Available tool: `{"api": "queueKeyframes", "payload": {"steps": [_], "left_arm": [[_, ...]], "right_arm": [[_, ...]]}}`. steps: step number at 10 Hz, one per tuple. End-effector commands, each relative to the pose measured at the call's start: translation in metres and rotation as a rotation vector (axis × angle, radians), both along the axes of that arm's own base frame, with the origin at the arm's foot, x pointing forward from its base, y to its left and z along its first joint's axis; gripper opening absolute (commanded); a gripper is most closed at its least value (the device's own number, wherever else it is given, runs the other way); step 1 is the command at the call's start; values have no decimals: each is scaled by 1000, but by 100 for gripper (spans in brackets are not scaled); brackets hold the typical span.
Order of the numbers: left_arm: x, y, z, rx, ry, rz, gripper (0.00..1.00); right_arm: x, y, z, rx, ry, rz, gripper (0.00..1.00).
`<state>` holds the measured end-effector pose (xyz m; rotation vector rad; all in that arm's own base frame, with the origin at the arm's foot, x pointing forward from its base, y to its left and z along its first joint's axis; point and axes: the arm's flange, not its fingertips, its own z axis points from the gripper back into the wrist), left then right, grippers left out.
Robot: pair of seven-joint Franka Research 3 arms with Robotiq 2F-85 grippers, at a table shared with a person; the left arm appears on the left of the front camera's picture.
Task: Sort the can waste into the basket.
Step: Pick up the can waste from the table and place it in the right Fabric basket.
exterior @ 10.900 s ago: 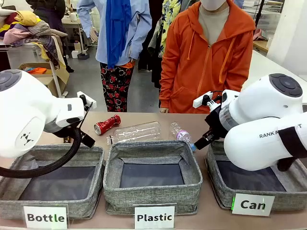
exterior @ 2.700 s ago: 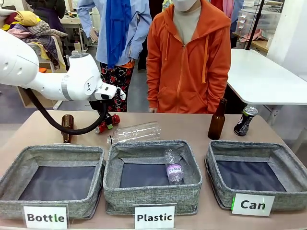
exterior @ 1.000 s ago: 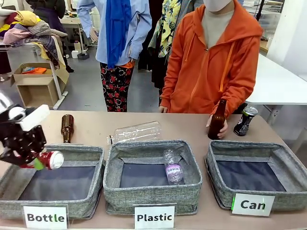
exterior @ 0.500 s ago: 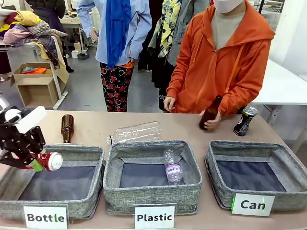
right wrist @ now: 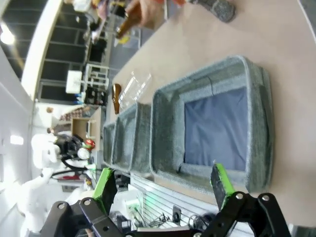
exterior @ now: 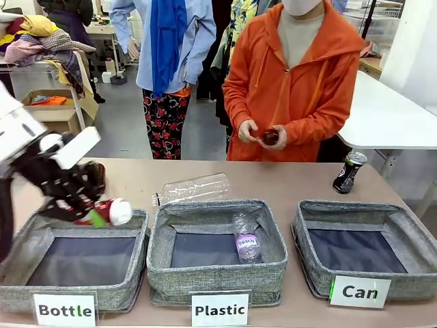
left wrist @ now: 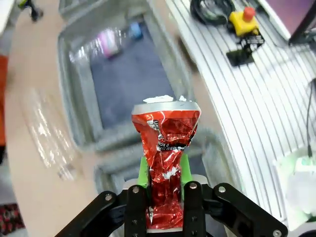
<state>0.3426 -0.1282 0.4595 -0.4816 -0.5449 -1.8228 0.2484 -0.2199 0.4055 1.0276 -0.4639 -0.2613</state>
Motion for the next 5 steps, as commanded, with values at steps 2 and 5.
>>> {"api": "queueKeyframes", "payload": {"steps": [2,5], "left_arm": [[16,-55,27,-52,-2,-100,27],[8,-167,57,-141,-51,-343,27]], "right_arm": [[-48,-57,25,1,53,80,100],[-77,-107,34,19,14,-52,100]]}}
